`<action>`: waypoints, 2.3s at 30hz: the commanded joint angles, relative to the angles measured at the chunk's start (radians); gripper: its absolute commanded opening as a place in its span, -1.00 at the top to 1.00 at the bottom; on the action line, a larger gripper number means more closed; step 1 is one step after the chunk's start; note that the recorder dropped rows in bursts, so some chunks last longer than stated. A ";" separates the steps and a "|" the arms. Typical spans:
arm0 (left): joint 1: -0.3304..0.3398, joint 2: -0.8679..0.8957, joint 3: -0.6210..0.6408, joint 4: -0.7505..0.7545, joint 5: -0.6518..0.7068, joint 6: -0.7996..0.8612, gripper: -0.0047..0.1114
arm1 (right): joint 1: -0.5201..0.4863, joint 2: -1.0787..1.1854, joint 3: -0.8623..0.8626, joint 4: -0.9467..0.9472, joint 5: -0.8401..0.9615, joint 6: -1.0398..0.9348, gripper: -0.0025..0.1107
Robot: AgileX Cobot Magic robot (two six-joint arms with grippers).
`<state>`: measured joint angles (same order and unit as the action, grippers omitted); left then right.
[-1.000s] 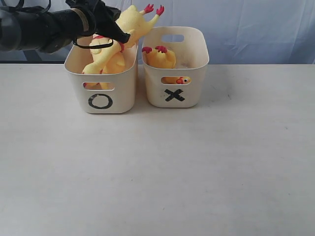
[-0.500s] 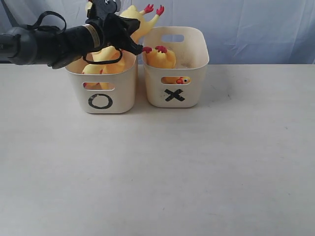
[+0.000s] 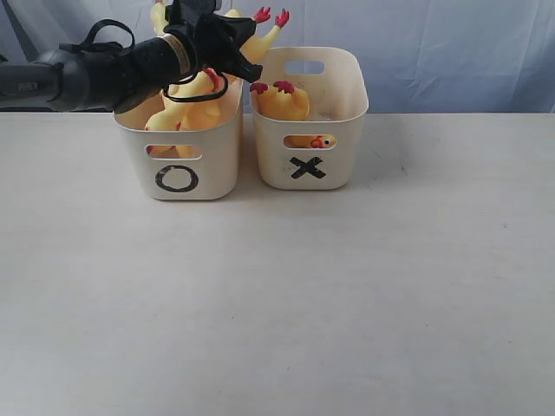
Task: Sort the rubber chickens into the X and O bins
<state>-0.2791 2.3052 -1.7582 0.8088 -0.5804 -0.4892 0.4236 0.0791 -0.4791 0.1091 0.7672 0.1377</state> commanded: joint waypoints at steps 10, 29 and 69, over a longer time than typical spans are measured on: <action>-0.003 0.044 -0.059 0.029 0.164 -0.059 0.92 | -0.004 -0.005 0.005 -0.003 -0.007 -0.003 0.96; 0.000 0.044 -0.059 -0.008 0.222 -0.049 0.92 | -0.004 -0.005 0.005 -0.003 -0.007 -0.003 0.96; 0.008 -0.594 0.506 0.044 0.475 -0.053 0.92 | -0.004 -0.005 0.005 -0.003 -0.007 -0.003 0.96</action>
<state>-0.2760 1.7875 -1.3207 0.8523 -0.1012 -0.5353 0.4236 0.0791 -0.4791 0.1091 0.7672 0.1377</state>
